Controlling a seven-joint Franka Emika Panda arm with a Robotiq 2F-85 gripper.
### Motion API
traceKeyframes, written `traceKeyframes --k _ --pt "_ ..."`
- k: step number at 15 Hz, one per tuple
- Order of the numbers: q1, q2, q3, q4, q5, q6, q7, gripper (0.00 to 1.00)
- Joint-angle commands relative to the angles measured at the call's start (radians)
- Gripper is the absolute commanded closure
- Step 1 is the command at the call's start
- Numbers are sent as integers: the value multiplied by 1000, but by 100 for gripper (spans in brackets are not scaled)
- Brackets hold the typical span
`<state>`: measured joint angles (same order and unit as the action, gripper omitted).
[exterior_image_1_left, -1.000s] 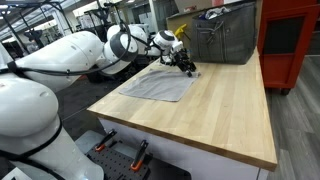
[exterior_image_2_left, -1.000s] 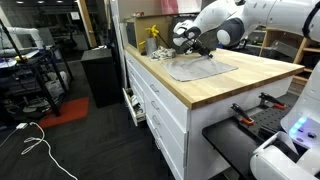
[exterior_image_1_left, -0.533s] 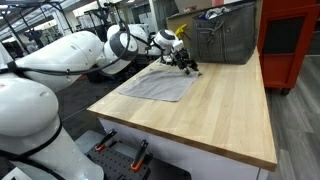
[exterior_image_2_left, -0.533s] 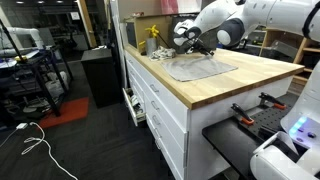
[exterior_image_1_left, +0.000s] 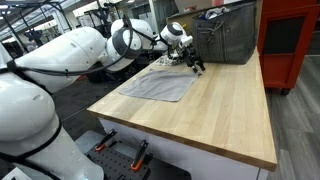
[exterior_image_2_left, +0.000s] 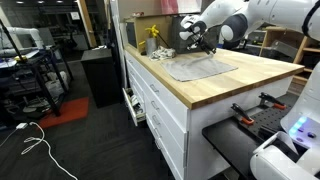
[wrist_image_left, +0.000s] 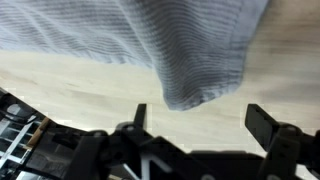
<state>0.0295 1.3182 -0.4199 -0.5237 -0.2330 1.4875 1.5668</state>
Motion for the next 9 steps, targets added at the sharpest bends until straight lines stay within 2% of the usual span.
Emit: traceKeyframes --k 1,4,5,9 --pt "-57 -62 47 -31 46 89 -72 0" --pt "-97 -80 79 -37 65 163 -143 0" --pt "-79 -40 51 0 38 124 -93 0" --pt "-82 -35 54 0 39 130 -94 0"
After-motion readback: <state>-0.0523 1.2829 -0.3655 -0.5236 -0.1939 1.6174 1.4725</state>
